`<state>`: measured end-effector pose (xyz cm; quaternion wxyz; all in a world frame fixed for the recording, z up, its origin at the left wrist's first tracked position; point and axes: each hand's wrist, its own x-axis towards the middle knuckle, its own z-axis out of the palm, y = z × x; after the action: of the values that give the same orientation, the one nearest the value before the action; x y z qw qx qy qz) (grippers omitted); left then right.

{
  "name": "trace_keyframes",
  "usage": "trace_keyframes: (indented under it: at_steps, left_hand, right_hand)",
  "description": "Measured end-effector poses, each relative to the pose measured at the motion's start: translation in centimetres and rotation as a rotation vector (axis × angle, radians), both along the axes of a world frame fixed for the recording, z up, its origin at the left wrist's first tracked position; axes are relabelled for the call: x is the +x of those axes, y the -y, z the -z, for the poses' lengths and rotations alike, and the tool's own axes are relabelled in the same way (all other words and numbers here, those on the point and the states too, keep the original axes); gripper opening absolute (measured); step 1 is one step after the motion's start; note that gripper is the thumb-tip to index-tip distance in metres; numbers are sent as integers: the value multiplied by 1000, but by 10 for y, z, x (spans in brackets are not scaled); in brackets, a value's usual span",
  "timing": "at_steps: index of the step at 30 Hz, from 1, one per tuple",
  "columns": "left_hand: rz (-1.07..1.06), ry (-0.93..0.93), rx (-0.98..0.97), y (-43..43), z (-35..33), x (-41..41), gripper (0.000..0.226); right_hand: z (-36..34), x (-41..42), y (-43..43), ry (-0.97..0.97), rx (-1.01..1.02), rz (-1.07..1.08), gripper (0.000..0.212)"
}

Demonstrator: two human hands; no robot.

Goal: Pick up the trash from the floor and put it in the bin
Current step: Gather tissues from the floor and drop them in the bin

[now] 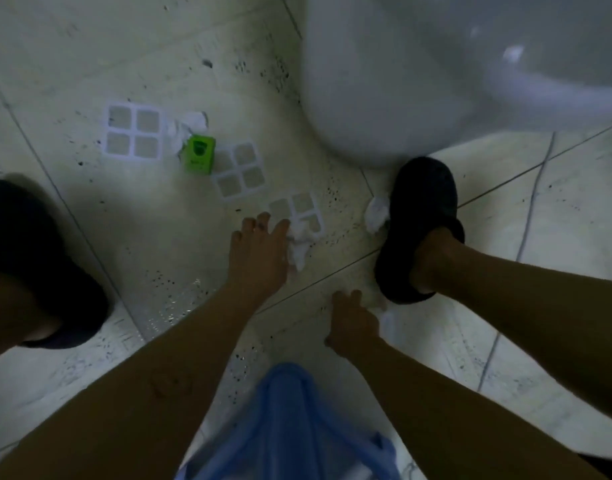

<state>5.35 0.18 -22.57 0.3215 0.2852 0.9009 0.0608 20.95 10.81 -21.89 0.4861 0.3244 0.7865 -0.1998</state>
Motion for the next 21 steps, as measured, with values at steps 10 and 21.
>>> trace_keyframes:
  at_steps: [10,21]
  left_hand:
    - [40,-111,-33,10,25,-20,25]
    - [210,-94,230,-27,6,17,15]
  right_hand:
    - [16,30,-21,-138,263,385,41]
    - [29,59,-56,51,345,758,82]
